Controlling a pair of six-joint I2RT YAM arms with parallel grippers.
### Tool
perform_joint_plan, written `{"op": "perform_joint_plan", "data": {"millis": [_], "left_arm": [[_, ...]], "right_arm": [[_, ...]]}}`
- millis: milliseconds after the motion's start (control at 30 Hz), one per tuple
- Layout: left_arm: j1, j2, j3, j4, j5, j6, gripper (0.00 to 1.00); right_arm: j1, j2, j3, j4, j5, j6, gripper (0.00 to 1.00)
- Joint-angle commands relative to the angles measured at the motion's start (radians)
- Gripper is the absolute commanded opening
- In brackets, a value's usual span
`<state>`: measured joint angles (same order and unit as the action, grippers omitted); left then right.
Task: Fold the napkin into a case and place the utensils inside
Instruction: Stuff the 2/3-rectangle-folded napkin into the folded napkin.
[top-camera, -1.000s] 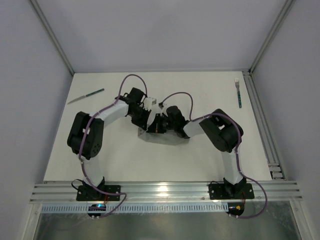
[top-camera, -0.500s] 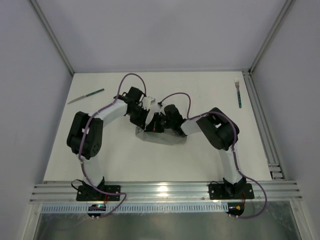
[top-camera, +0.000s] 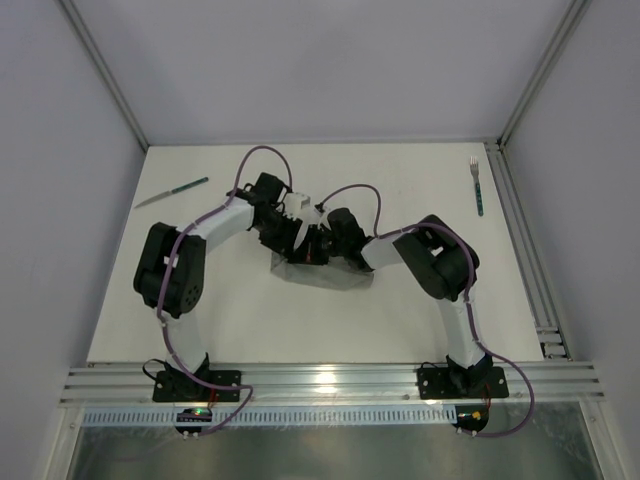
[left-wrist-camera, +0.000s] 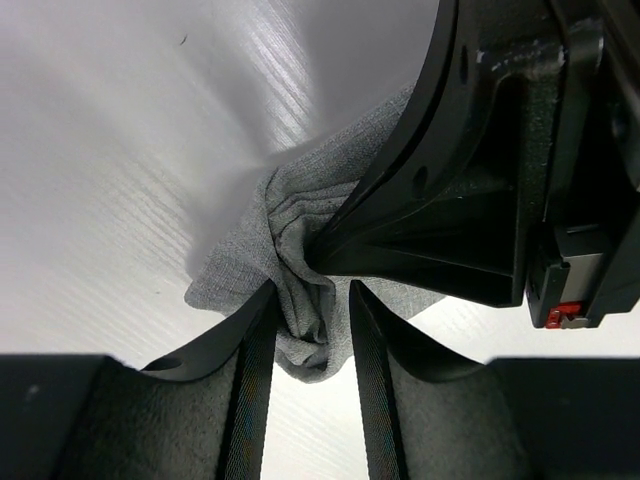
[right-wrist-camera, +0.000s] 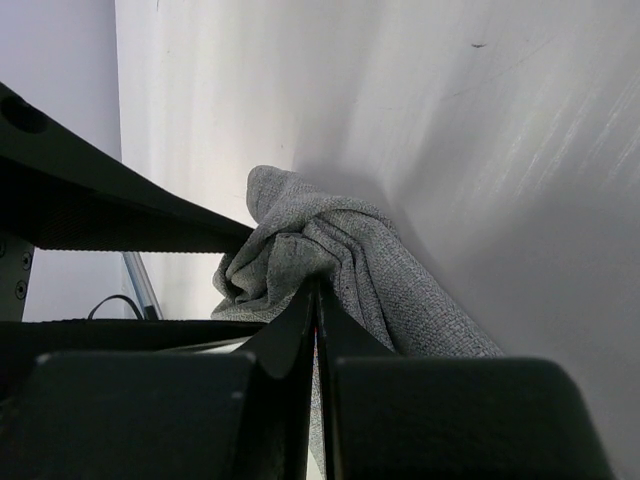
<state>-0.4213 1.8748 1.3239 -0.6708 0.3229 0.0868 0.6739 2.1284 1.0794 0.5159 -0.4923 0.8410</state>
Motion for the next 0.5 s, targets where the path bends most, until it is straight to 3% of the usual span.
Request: {"op": "perform_joint_plan", "data": {"millis": [0, 33, 67, 100, 167, 367, 467], "left_arm": [[-0.005, -0.002, 0.032, 0.01, -0.028, 0.024, 0.37], [-0.011, 0.001, 0.031, 0.014, -0.066, 0.036, 0.34], [-0.011, 0.01, 0.031, 0.014, -0.079, 0.044, 0.2], [-0.013, 0.036, 0.032, 0.005, -0.091, 0.05, 0.12], [-0.016, 0.056, 0.032, -0.007, -0.116, 0.071, 0.03], [-0.028, 0.047, -0.028, 0.049, -0.297, 0.116, 0.0], [-0.028, 0.018, -0.032, 0.068, -0.282, 0.117, 0.0]], "right_arm": [[0.0, -0.002, -0.009, -0.097, 0.049, -0.033, 0.03], [0.0, -0.002, -0.009, -0.096, 0.047, -0.031, 0.03], [0.0, -0.005, -0.007, -0.094, 0.046, -0.031, 0.03], [0.0, -0.007, -0.007, -0.093, 0.044, -0.031, 0.03], [0.0, -0.019, -0.012, -0.094, 0.046, -0.033, 0.03], [0.0, -0.061, 0.01, -0.128, 0.043, -0.114, 0.03], [0.0, -0.1, 0.008, -0.091, 0.02, -0.154, 0.03]]}}
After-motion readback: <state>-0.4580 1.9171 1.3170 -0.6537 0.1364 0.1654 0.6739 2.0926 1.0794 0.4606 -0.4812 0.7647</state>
